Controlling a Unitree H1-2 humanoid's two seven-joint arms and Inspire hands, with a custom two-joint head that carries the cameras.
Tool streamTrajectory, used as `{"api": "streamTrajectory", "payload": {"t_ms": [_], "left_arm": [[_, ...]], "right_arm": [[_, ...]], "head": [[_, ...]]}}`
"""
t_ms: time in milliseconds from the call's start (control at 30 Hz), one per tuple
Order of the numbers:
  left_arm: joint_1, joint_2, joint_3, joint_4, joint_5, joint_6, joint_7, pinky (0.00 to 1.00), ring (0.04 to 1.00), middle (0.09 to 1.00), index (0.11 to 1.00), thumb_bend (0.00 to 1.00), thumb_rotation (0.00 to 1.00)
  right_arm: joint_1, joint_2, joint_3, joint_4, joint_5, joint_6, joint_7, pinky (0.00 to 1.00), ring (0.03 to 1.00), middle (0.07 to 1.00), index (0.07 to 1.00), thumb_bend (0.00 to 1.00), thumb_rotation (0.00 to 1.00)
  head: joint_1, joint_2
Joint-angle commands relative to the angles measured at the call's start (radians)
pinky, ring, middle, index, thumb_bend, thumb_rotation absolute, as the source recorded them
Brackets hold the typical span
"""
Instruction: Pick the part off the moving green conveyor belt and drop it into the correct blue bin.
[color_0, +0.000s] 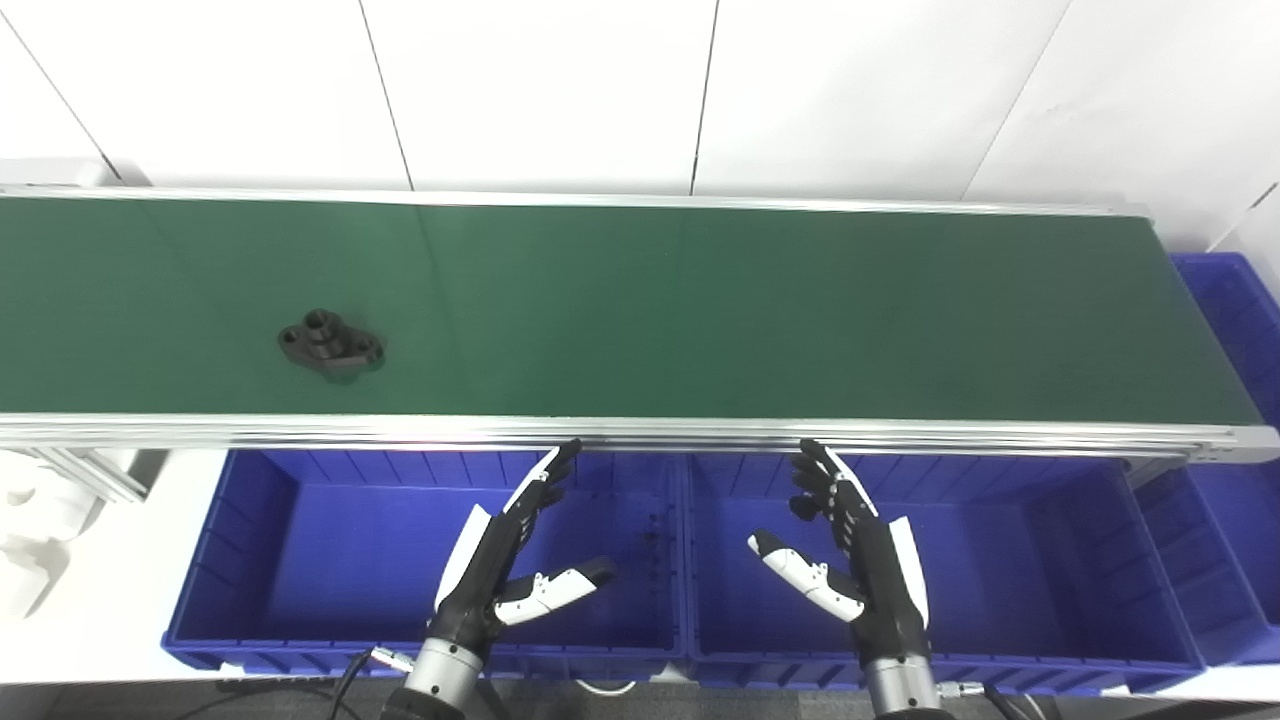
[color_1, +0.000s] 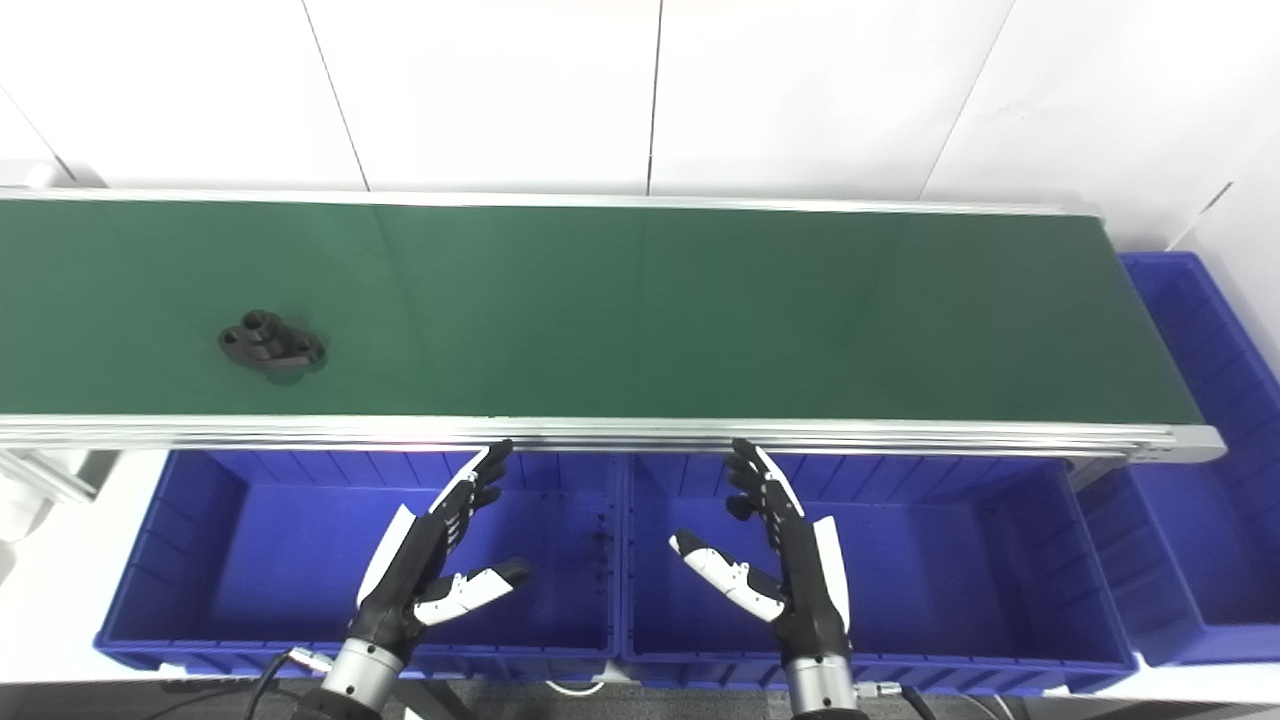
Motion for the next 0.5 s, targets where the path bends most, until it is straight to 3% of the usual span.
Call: {"api": "streamTrajectory", "payload": {"t_ms": [0,467], "left_arm": [[-0.017,-0.006,0.002,-0.016,-0.002,-0.029,0.008,0.91,0.952,0.968,0.929,0.61,0.61],[-0.022,-0.004,0.002,-0.005,0.0,-0.037,0.008,0.92,0.953,0.972,0.932,0.61,0.63]], "right_arm": [[-0.011,0.0,-0.002,-0.015,-0.002,-0.048,-0.006,0.84,0.856,0.862,0.89,0.74,0.46],[-0.014,0.001,-0.001,-0.006,0.001,-0.057,-0.006,0.83,0.859,0.863,0.888,0.74,0.44]], "head": [[0.001,0.0],[0.011,-0.01]]}}
